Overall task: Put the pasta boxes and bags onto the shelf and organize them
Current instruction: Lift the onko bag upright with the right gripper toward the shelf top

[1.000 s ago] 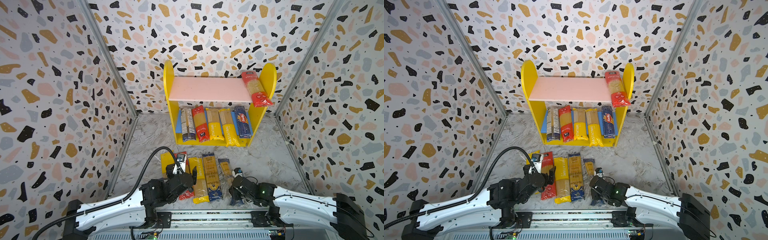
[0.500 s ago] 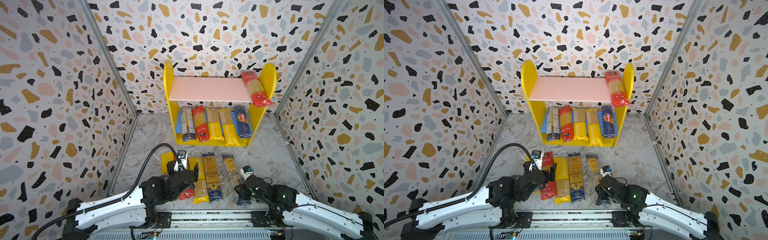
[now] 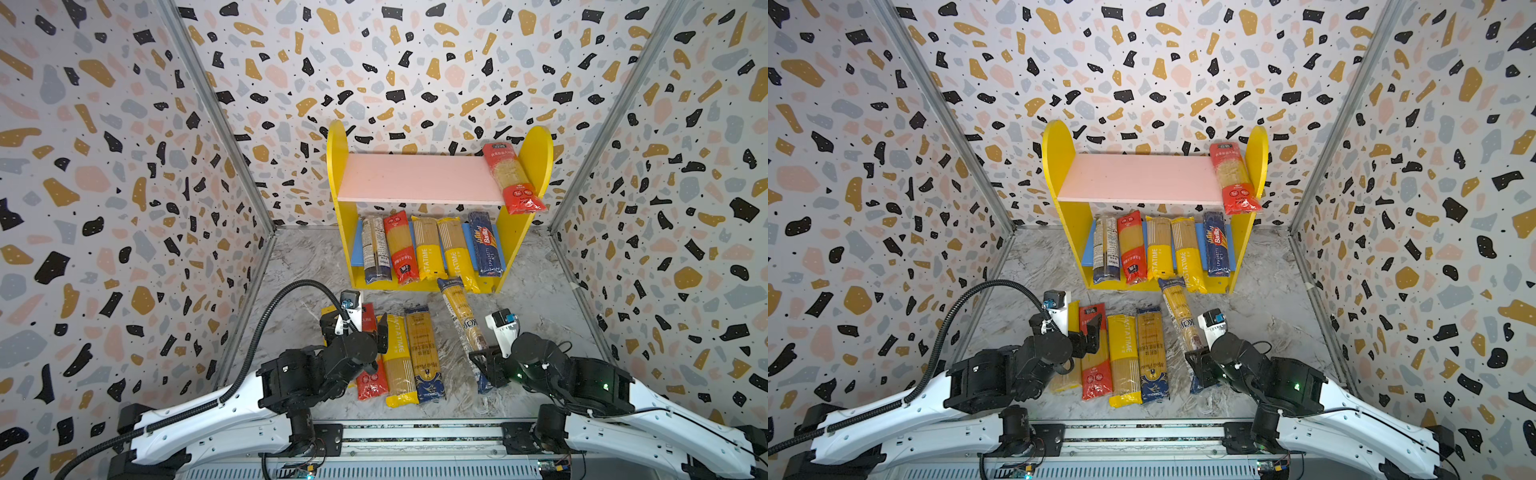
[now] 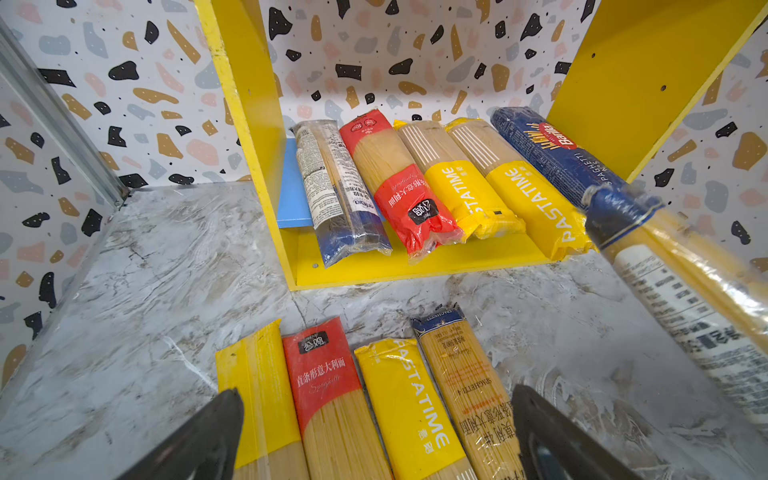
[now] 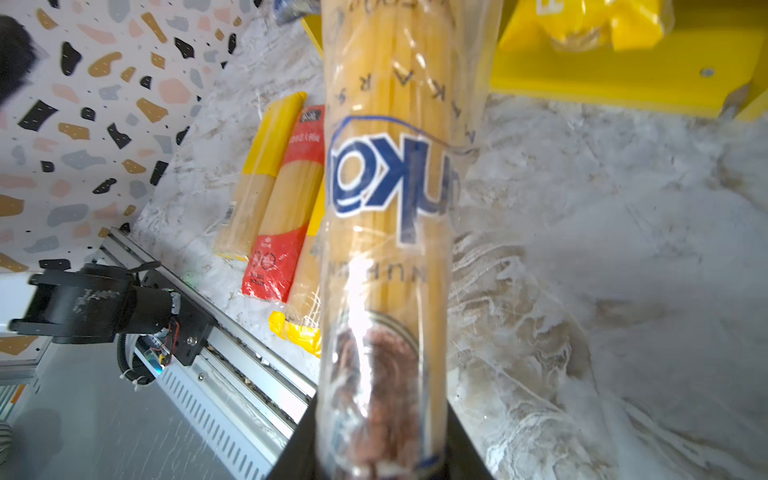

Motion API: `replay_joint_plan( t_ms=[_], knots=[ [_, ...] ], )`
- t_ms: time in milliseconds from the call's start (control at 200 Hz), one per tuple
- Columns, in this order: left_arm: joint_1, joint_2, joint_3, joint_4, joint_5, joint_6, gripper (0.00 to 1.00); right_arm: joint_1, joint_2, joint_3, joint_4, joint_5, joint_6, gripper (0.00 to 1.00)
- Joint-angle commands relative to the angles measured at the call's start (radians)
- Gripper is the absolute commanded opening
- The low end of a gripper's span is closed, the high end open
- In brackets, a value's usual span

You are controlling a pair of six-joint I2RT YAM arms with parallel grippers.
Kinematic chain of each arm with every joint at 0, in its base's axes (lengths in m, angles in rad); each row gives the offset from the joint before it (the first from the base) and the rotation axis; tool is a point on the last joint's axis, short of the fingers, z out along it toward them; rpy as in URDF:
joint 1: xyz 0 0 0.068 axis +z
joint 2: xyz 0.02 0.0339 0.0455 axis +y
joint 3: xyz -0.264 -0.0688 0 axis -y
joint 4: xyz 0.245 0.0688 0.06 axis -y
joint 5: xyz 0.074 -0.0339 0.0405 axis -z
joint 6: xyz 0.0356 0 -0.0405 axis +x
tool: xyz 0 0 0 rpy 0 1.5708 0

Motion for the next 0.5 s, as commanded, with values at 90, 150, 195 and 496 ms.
replay_joint_plan(
  t_ms=[90, 150, 195, 496],
  knots=[
    [-0.003, -0.002, 0.057, -0.018, -0.03, 0.043, 0.99, 0.02, 0.046, 0.233, 0.093, 0.101, -0.141, 0.11],
    [-0.004, -0.007, 0.065, -0.022, -0.037, 0.051, 0.99, 0.021, 0.067, 0.286, 0.099, 0.103, -0.168, 0.11],
    [-0.004, -0.009, 0.071, -0.024, -0.04, 0.055, 0.99, 0.023, 0.086, 0.328, 0.1, 0.107, -0.188, 0.11],
    [-0.003, 0.004, 0.131, -0.027, -0.05, 0.093, 0.99, 0.022, 0.321, 0.692, 0.081, 0.223, -0.36, 0.11]
  ],
)
